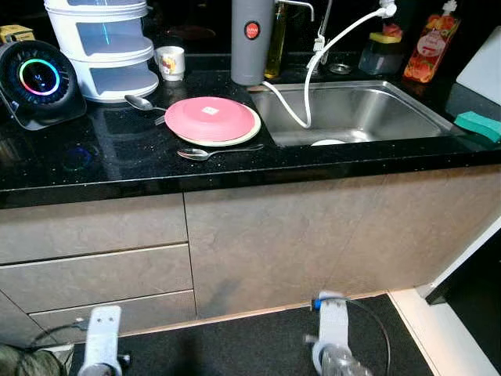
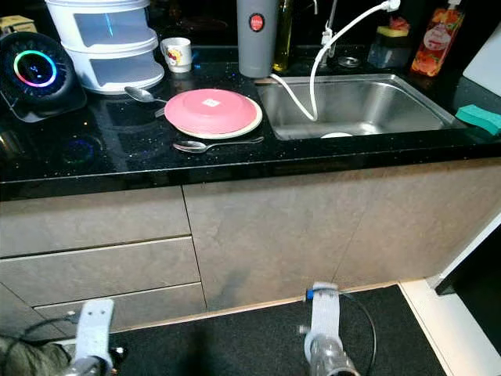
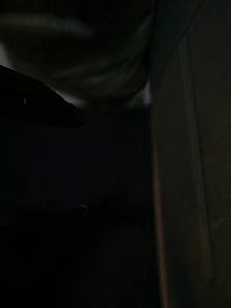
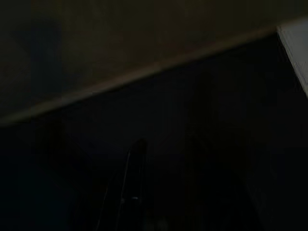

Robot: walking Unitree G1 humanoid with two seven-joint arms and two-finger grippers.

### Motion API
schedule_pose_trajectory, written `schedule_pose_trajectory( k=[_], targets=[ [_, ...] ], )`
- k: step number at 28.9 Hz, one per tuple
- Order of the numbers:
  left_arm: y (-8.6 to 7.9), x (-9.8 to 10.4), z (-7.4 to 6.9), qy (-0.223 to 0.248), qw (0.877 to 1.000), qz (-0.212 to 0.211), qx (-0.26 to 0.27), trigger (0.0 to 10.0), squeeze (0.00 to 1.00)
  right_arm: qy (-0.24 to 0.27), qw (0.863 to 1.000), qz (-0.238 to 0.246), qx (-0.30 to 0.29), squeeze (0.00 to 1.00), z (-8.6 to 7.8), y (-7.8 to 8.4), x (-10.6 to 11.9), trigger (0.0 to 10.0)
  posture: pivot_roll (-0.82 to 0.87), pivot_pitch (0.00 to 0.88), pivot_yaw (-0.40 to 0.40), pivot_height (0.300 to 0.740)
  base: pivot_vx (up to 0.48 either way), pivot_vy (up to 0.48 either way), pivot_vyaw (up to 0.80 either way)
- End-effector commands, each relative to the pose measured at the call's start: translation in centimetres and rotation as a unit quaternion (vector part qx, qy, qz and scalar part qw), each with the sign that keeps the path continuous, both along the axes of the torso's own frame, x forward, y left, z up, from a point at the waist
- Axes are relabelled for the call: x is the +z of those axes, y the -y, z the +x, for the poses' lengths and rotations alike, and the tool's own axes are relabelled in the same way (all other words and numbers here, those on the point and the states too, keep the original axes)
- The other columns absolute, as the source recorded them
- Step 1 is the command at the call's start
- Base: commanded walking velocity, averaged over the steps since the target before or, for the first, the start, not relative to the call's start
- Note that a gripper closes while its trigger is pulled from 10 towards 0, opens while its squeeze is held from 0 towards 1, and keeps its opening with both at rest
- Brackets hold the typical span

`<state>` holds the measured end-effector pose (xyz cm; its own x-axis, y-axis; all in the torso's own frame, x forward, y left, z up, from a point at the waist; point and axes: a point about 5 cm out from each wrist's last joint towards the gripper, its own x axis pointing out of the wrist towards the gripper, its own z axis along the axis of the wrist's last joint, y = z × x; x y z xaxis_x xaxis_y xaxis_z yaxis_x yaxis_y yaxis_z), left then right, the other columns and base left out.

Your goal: Kitchen organization

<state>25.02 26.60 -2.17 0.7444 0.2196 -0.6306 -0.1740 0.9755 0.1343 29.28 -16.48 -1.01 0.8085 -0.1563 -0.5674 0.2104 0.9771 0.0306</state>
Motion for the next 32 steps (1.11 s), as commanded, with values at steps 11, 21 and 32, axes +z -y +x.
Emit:
schedule_pose_trajectory(
  k=[11, 21, 32],
  targets=[
    [1.7, 6.9, 6.1, 0.151, 0.980, 0.023, -0.126, 10.0, 0.00, 0.085, 0.995, 0.015, 0.056, 0.00, 2.2, -1.0, 2.7, 10.0, 0.11, 0.128, 0.017, 0.740, 0.000, 0.000, 0.00],
    [6.3, 7.6, 7.1, 0.181, 0.963, -0.029, -0.198, 10.0, 0.00, 0.147, 0.984, 0.054, 0.079, 0.00, 3.9, -1.5, 5.2, 10.0, 0.06, 0.141, 0.022, 0.740, 0.000, 0.000, 0.00],
    [7.6, 6.7, 5.3, 0.188, 0.964, -0.044, -0.182, 10.0, 0.00, 0.199, 0.974, 0.051, 0.097, 0.00, 3.2, -0.8, 5.7, 10.0, 0.03, 0.097, 0.038, 0.740, 0.000, 0.000, 0.00]
  ],
)
